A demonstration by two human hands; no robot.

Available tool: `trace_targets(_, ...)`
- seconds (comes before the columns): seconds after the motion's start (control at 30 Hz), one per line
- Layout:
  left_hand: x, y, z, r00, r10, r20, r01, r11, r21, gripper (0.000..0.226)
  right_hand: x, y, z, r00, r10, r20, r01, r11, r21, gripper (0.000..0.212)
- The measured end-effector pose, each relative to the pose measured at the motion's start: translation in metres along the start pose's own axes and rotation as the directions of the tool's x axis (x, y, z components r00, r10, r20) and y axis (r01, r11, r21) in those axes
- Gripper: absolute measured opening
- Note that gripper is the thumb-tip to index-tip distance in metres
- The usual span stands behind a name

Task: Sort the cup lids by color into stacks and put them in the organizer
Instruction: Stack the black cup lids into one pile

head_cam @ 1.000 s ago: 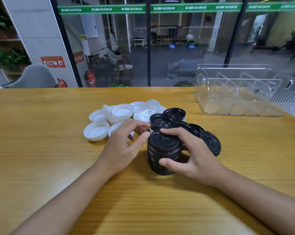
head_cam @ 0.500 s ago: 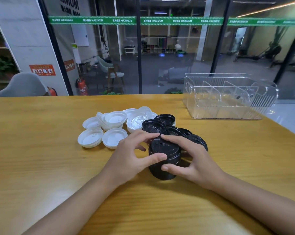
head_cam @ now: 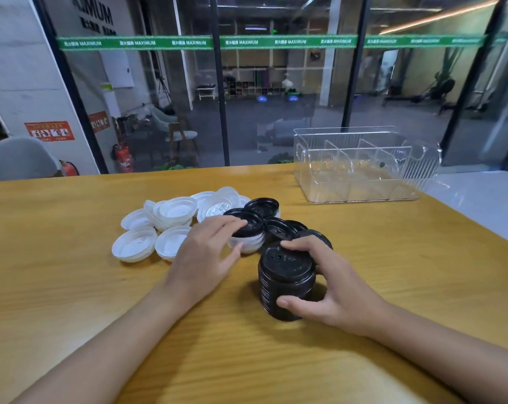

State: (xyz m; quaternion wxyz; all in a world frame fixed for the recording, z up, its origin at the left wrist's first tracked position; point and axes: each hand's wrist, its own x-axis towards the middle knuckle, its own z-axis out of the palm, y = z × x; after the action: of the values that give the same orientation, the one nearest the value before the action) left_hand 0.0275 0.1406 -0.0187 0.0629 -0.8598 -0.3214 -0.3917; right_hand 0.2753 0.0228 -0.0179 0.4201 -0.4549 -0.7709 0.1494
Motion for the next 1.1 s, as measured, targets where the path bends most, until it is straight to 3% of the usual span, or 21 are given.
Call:
trace_targets(0.13,0.001,-0.014,0.008,0.999,0.042,-0.006,-0.041,0.997,0.069,0.030,0.015,0.001,0.001,0.999,-0.009,0.033,0.010,0.999,-0.039,0.071)
trace_targets(0.53,0.000,-0.015,-0.006,0.980,-0.199,0.025,0.201,0.970,-0.137,0.023,0.024,0.002,0.011,0.998,0.043,0.036,-0.044,0.999,0.022,0.070)
trace_targets(0.9,0.004,-0.011,-0.023,0.929,-0.353,-0.113,0.313,0.910,-0.271,0.020,0.028,0.000,0.017,0.999,0.035,0.023,-0.035,0.999,0.022,0.069)
trace_targets(1.1,0.005,-0.007,-0.029,0.923,-0.343,-0.171,0.291,0.918,-0.270,0.027,0.044,0.005,0.028,1.000,-0.002,0.019,0.002,1.000,0.013,0.070)
